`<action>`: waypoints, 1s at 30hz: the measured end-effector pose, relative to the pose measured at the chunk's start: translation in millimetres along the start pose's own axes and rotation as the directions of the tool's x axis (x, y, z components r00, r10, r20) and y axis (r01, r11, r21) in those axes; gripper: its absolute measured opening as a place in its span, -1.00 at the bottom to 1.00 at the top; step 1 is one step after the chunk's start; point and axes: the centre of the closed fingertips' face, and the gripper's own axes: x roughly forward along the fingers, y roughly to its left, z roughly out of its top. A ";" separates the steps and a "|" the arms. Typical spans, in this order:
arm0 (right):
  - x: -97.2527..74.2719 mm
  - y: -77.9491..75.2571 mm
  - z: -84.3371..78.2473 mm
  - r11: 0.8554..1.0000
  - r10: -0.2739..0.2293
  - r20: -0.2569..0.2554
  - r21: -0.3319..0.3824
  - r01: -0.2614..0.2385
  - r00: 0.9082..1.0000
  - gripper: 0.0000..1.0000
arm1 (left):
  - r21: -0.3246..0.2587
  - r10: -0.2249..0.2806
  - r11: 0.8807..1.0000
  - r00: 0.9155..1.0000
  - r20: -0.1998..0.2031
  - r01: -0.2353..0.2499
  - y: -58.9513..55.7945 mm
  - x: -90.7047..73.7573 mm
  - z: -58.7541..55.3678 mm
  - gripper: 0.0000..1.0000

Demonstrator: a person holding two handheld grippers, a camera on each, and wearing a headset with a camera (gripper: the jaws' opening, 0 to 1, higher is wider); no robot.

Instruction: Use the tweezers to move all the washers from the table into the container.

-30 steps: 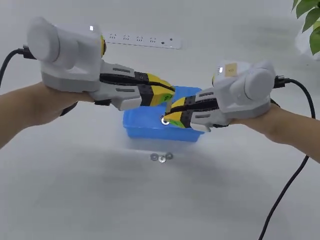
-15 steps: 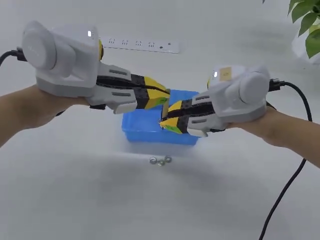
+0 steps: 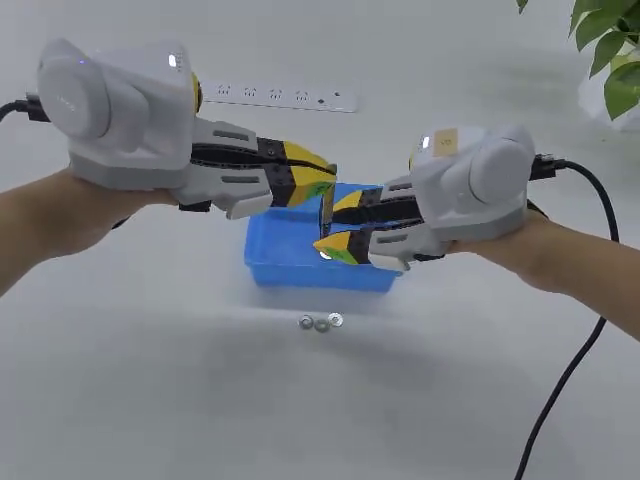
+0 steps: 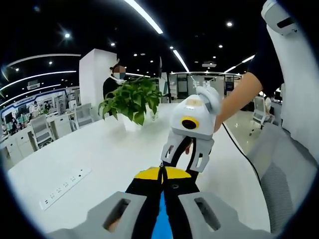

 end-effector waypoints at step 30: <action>-88.5 34.5 -13.6 0.949 -0.276 0.073 0.176 0.260 0.958 -0.36 | 0.072 0.047 0.996 0.998 0.032 -0.049 -37.5 -42.4 29.1 -0.91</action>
